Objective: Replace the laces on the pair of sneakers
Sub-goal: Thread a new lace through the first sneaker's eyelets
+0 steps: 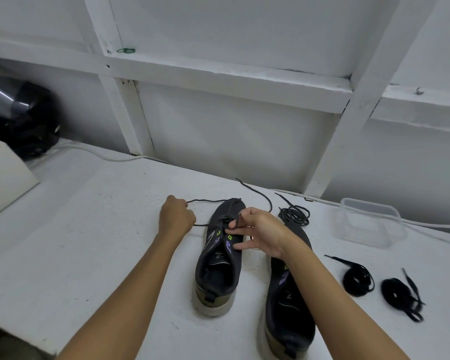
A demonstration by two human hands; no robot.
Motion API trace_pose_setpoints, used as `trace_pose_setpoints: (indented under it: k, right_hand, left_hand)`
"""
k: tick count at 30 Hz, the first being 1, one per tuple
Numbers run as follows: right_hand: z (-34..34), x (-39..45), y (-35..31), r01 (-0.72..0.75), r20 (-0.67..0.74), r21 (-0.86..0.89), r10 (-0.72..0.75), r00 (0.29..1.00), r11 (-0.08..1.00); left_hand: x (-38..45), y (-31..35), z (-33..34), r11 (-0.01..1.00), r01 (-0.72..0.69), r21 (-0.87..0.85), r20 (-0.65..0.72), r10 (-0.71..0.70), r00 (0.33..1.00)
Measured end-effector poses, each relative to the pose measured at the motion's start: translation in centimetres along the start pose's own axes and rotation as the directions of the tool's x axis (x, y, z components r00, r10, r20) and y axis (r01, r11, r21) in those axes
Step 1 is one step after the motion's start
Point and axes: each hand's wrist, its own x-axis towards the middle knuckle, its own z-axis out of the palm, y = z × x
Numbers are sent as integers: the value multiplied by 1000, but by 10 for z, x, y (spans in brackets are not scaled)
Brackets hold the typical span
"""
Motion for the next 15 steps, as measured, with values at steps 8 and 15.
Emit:
trace_pose_setpoints:
  k: [8, 15]
  right_hand:
    - [2, -2, 0, -3, -13, 0, 3, 1000, 1000]
    - [4, -3, 0, 5, -36, -85, -8, 999, 996]
  left_hand:
    - [-41, -36, -12, 997, -34, -66, -364, 7, 931]
    - [-56, -38, -14, 988, 67, 137, -90, -55, 994]
